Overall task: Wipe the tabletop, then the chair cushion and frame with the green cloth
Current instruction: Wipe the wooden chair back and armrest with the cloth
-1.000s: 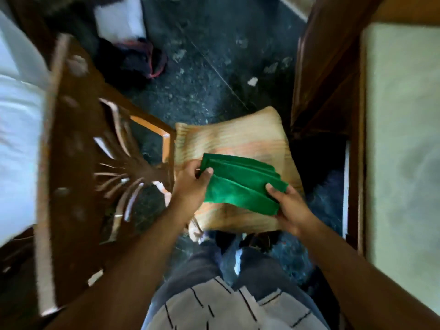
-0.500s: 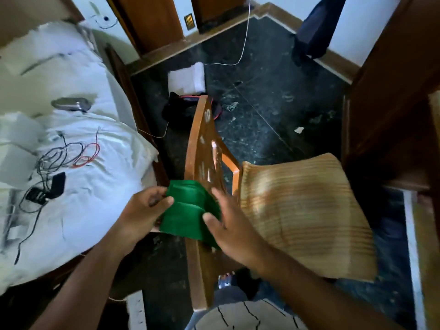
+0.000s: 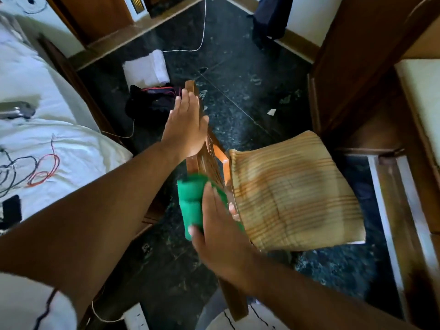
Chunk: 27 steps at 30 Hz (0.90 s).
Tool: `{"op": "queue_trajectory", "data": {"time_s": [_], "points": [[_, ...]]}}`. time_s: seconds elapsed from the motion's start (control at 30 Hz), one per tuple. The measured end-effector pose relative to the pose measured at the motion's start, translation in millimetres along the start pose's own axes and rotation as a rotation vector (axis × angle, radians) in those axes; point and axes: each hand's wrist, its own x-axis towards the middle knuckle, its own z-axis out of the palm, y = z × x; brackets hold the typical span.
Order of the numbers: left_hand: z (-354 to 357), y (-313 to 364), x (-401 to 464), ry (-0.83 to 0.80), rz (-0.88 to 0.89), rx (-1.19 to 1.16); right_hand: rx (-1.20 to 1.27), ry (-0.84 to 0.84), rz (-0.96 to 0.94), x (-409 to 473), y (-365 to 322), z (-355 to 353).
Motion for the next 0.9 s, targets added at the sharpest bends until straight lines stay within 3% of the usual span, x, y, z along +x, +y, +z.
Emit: {"op": "queue_trajectory", "data": {"time_s": [0.1, 0.2, 0.37, 0.43, 0.6, 0.67, 0.77, 0.9], "points": [[4, 5, 0, 0.026, -0.022, 0.034, -0.029, -0.164, -0.027, -58, 20, 7], [4, 9, -3, 0.027, -0.024, 0.078, 0.035, -0.215, -0.054, -52, 26, 4], [3, 10, -3, 0.020, -0.024, 0.066, 0.532, -0.131, -0.001, 35, 26, -8], [3, 8, -2, 0.023, -0.015, 0.068, 0.613, -0.135, -0.016, 38, 35, -4], [5, 6, 1, 0.040, 0.003, 0.018, 0.613, -0.302, -0.208, -57, 80, 21], [7, 5, 0, 0.059, 0.000, 0.009, 0.598, -0.280, -0.315, -79, 95, 29], [7, 6, -2, 0.074, 0.009, 0.016, 0.624, -0.212, -0.445, -41, 95, 33], [5, 8, -2, 0.060, -0.007, 0.030, 0.600, -0.170, -0.274, 68, 82, 22]]}}
